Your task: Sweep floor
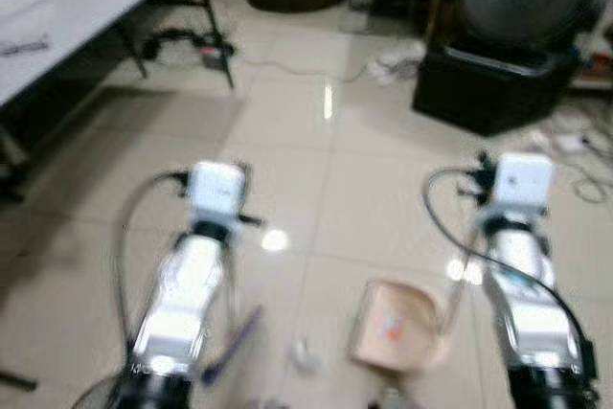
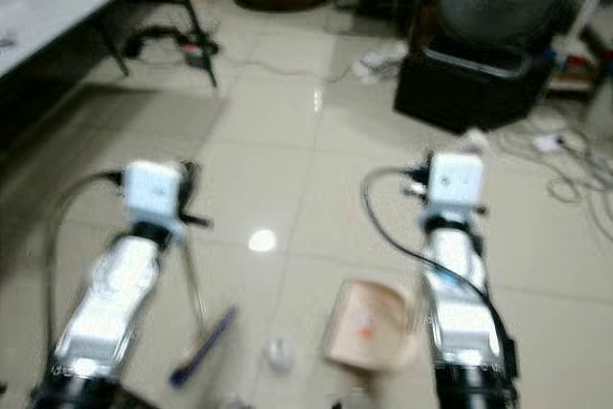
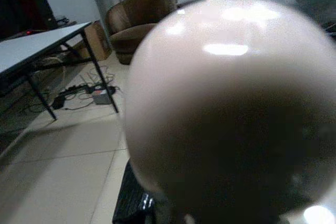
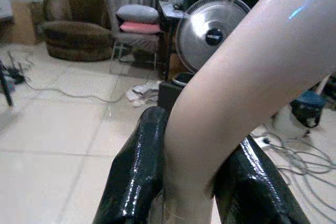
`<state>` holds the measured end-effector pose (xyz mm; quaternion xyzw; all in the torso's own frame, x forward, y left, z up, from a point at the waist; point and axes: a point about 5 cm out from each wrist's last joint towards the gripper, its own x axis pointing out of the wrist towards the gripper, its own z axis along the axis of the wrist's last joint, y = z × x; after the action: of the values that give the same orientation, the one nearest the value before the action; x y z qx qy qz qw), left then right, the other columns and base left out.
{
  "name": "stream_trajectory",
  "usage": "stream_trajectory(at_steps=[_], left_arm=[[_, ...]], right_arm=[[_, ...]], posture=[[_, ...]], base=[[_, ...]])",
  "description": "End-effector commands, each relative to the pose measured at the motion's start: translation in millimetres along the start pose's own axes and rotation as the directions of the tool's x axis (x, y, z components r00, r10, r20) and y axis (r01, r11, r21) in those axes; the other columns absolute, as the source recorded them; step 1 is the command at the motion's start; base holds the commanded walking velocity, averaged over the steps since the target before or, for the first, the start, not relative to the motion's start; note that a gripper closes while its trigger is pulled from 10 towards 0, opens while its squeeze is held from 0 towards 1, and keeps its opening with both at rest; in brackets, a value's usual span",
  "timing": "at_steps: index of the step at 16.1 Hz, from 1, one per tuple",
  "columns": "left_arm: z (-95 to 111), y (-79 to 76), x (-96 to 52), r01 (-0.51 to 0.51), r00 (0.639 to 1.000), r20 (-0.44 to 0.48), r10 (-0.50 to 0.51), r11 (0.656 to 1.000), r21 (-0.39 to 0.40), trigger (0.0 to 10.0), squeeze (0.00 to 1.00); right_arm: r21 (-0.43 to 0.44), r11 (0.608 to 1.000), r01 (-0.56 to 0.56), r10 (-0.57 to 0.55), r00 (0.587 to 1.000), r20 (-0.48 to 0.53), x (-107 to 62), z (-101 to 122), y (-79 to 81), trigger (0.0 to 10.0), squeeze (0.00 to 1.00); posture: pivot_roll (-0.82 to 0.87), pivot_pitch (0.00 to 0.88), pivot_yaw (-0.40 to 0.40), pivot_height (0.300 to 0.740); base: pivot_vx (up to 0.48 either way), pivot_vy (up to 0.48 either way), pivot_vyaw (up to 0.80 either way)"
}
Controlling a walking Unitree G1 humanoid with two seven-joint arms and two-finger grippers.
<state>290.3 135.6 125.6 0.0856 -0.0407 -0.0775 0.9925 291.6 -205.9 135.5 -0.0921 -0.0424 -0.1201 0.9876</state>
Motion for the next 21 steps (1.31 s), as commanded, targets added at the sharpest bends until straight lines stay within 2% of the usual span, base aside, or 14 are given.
stream_trajectory(at_steps=[1,2,4,9,11,13,14,16,18,21], left_arm=[[1.3,11.4,1.9,-0.067,0.998,0.023,0.067,0.998,0.016,10.0,0.0],[0.5,13.0,2.4,-0.089,0.996,0.023,0.089,0.996,0.013,10.0,0.0],[-7.3,22.6,3.0,-0.197,0.98,0.018,0.197,0.98,0.015,10.0,0.0],[-13.8,21.5,0.7,-0.255,0.966,0.035,0.255,0.967,0.01,10.0,0.0],[-15.1,18.9,2.7,-0.27,0.961,0.055,0.269,0.963,0.004,10.0,0.0],[-17.0,17.8,6.0,-0.293,0.953,0.078,0.292,0.956,-0.007,10.0,0.0],[-16.9,17.7,5.8,-0.297,0.952,0.081,0.296,0.955,-0.009,10.0,0.0],[-20.0,15.8,11.4,-0.315,0.946,0.067,0.316,0.949,-0.026,10.0,0.0],[-21.9,11.7,14.3,-0.319,0.945,0.064,0.321,0.947,-0.036,10.0,0.0],[-21.0,-8.5,25.0,-0.271,0.958,0.062,0.28,0.954,-0.125,10.0,0.0]], right_arm=[[-0.001,0.999,-0.033,0.033,0.998,0.059,1.7,7.0,6.1,10.0,0.0],[-0.007,0.999,-0.039,0.039,0.997,0.062,2.3,5.6,6.5,10.0,0.0],[-0.061,0.995,-0.075,0.079,0.994,0.074,8.7,-2.8,11.3,10.0,0.0],[-0.08,0.988,-0.132,0.142,0.982,0.128,19.4,-7.5,22.1,10.0,0.0],[-0.07,0.982,-0.175,0.185,0.968,0.169,23.3,-7.3,36.9,10.0,0.0],[-0.04,0.976,-0.215,0.218,0.95,0.224,26.2,-2.3,58.4,10.0,0.0],[-0.033,0.975,-0.22,0.222,0.947,0.232,25.7,-1.4,60.7,10.0,0.0],[-0.022,0.961,-0.277,0.274,0.934,0.23,21.6,-2.4,84.5,10.0,0.0],[-0.018,0.951,-0.31,0.306,0.927,0.216,17.0,-6.8,97.9,10.0,0.0],[-0.021,0.933,-0.36,0.357,0.915,0.187,8.4,-15.5,115.2,10.0,0.0]], posture=[[0.01,0.131,0.048,0.74],[0.01,0.143,0.048,0.74],[0.02,0.202,0.054,0.74],[0.02,0.28,0.05,0.74],[0.03,0.311,0.048,0.74],[0.04,0.336,0.045,0.74],[0.04,0.339,0.042,0.74],[0.03,0.349,0.039,0.74],[0.03,0.353,0.037,0.74],[0.02,0.349,0.034,0.74]], base=[[0.0,0.0,0.0],[0.0,0.0,0.0],[0.0,0.0,0.0],[0.0,0.0,0.0],[0.0,0.0,0.0],[0.0,0.0,0.0],[0.0,0.0,0.0],[0.0,0.0,0.0],[0.0,0.0,0.0],[0.0,0.0,0.0]])
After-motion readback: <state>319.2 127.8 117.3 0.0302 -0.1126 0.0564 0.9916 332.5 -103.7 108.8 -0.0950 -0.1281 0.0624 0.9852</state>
